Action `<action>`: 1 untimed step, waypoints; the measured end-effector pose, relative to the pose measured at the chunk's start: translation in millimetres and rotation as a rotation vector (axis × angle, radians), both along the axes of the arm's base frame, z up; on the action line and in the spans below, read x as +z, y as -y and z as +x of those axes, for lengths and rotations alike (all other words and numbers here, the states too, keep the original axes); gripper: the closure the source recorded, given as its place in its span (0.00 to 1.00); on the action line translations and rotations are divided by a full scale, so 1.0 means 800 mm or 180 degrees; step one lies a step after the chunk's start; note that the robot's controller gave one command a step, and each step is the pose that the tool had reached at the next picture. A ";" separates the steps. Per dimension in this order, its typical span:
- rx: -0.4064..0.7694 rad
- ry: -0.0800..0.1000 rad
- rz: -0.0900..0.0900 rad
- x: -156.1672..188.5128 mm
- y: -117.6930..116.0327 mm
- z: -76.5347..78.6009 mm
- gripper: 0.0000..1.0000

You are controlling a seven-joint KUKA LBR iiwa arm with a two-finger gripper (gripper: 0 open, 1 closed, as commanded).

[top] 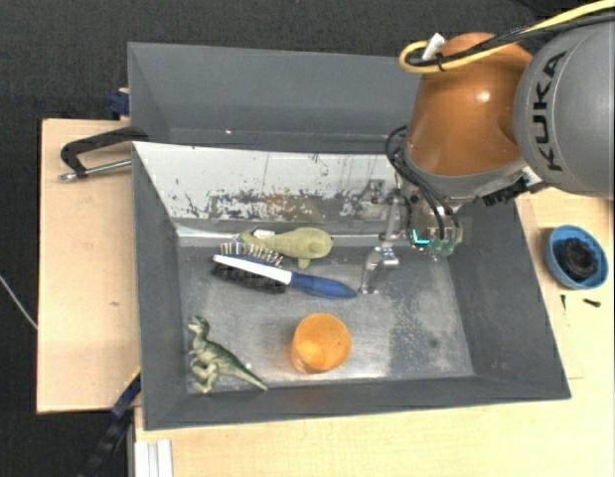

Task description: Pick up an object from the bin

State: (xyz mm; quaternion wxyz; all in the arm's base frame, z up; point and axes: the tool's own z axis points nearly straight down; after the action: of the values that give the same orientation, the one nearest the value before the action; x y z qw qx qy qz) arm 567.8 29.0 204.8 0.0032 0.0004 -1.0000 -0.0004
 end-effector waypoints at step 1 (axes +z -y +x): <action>0.0637 0.0048 -0.0002 -0.155 -0.059 0.038 0.00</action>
Offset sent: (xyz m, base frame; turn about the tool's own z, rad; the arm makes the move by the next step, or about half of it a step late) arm 0.0260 0.0471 -0.1288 -0.2011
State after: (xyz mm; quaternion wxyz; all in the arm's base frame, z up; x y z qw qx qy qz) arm 598.0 76.4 80.7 -0.0043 0.1002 -0.9950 0.0003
